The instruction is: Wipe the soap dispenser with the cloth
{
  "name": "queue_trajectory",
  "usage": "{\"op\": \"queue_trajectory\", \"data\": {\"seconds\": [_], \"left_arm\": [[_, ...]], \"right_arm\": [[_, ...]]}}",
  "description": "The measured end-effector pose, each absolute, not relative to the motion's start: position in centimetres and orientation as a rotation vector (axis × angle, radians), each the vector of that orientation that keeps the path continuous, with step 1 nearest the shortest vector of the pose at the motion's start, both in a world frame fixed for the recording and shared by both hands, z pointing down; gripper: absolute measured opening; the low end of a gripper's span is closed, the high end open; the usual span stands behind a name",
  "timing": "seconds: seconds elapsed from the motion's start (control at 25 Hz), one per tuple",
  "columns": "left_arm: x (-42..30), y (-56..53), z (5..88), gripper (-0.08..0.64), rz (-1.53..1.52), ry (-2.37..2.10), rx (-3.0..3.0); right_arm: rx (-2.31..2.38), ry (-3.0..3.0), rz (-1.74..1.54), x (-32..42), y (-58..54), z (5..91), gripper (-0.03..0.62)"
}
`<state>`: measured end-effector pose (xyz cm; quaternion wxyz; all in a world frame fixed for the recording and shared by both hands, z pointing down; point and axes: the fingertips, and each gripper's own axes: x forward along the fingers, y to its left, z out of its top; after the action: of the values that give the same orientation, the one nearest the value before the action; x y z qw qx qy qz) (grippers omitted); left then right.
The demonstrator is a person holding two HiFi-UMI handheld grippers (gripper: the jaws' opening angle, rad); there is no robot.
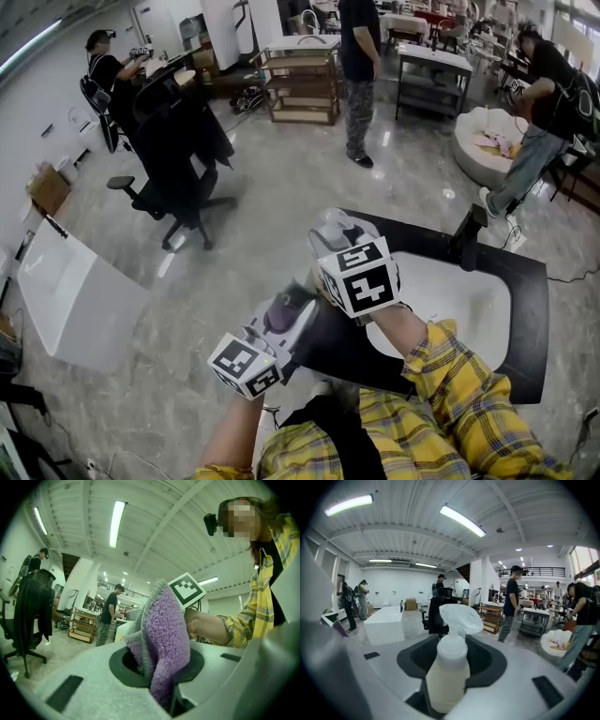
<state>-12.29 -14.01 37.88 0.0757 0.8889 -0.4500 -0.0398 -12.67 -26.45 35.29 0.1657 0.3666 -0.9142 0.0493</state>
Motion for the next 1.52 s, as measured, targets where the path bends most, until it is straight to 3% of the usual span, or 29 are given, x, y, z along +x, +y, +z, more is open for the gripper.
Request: {"op": "queue_trajectory", "data": {"seconds": [0.36,0.52,0.92,1.52], "left_arm": [[-12.6,-14.2,36.9,0.060,-0.148,-1.385,2.662],[-12.6,-14.9,35.3,0.061,-0.178,-1.435,2.662],[-9.0,-16.9,31.3,0.061,-0.141,-1.397,2.815],[-4.2,-19.7,34.9,0.061,0.093,-1.493,2.904]], "right_arm": [[1.172,-2.558,0.173,-12.4,-26.1,35.3,0.172],[1.045,-2.614,0.238,-12.8,-24.8,35.2,0.247],[1.181,-2.759,0.466,-5.0,-24.4,32.9,0.245],[1.294,-2.752,0.597,1.3,-24.7,34.4,0.176]]}}
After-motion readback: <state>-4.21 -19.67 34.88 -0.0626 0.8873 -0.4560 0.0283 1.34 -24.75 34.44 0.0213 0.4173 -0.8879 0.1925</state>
